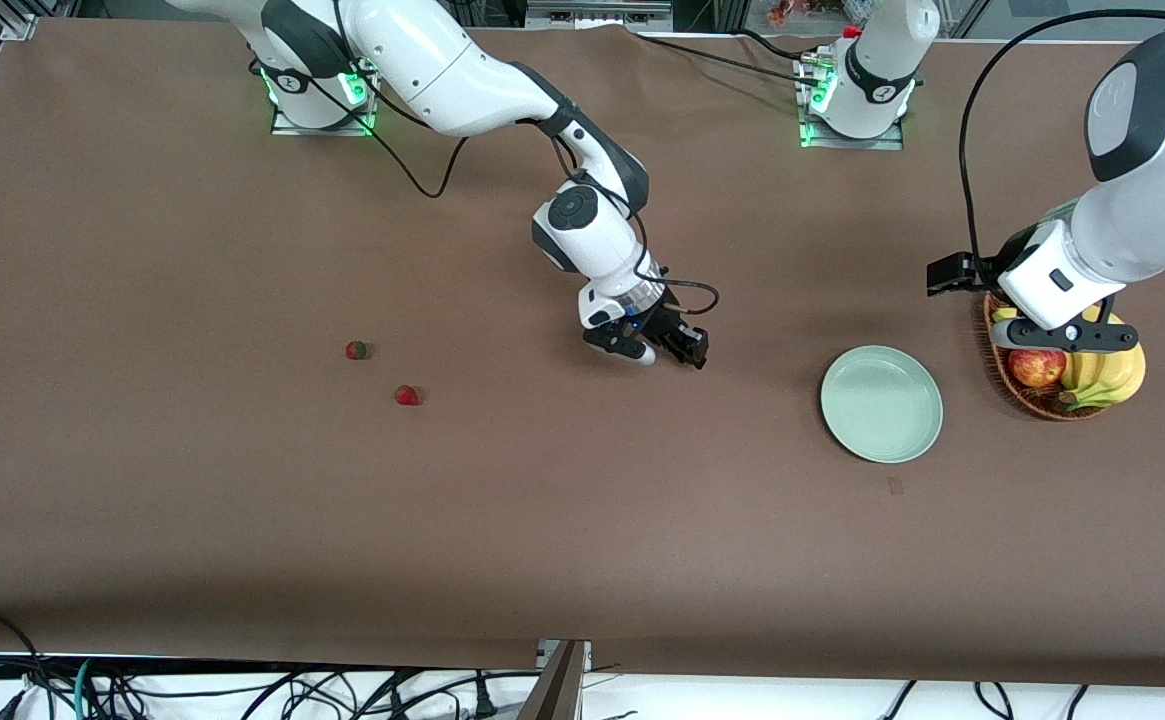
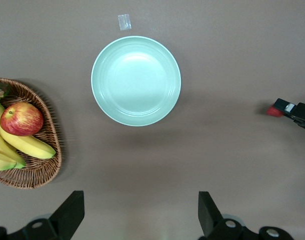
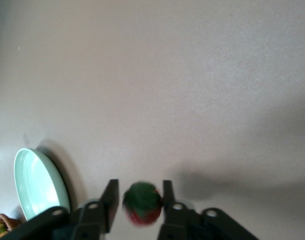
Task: Collect all strawberries into plate
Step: 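Carry the strawberry with the right gripper and set it down mid-table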
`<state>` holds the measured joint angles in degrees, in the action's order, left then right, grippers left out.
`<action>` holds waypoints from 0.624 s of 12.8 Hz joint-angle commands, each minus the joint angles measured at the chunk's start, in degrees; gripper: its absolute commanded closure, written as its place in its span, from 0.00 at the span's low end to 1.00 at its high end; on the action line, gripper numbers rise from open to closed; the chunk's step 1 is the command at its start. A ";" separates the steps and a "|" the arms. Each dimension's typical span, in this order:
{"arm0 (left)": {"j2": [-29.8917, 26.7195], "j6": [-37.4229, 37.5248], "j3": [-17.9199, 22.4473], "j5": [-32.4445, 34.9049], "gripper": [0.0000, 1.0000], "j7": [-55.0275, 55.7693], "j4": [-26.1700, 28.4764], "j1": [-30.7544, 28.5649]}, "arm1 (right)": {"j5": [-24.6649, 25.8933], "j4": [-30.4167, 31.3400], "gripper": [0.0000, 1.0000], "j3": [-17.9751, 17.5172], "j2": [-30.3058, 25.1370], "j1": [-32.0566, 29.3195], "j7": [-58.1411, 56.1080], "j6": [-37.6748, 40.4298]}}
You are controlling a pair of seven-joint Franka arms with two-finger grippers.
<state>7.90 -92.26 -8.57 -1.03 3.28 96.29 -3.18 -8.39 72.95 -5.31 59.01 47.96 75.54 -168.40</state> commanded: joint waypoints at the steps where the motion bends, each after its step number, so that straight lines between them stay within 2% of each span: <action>1: 0.71 0.94 -0.04 0.42 0.00 0.41 -1.46 0.37 | -0.58 -1.93 0.01 0.56 0.66 0.12 1.28 -0.18; 3: 1.06 0.94 -0.04 0.42 0.00 0.50 -1.55 0.37 | -0.40 -1.93 0.01 0.91 0.23 -0.32 1.01 0.00; 5: 2.90 0.42 -0.04 0.24 0.00 0.76 -1.90 1.85 | 0.04 -2.02 0.01 4.15 -0.39 -0.85 -1.61 0.87; 7: 5.01 -0.81 -0.04 -0.02 0.00 0.94 -1.99 3.27 | 0.48 -2.19 0.01 4.78 -0.83 -3.29 -9.41 4.28; 8: 8.33 -1.95 -0.04 -1.06 0.00 0.85 -2.95 4.49 | 0.48 -2.19 0.01 4.87 -1.79 -4.44 -13.28 7.79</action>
<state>11.08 -93.26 -8.67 -1.24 3.54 96.24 -0.48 -8.19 71.05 -0.12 58.83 45.53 68.26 -165.51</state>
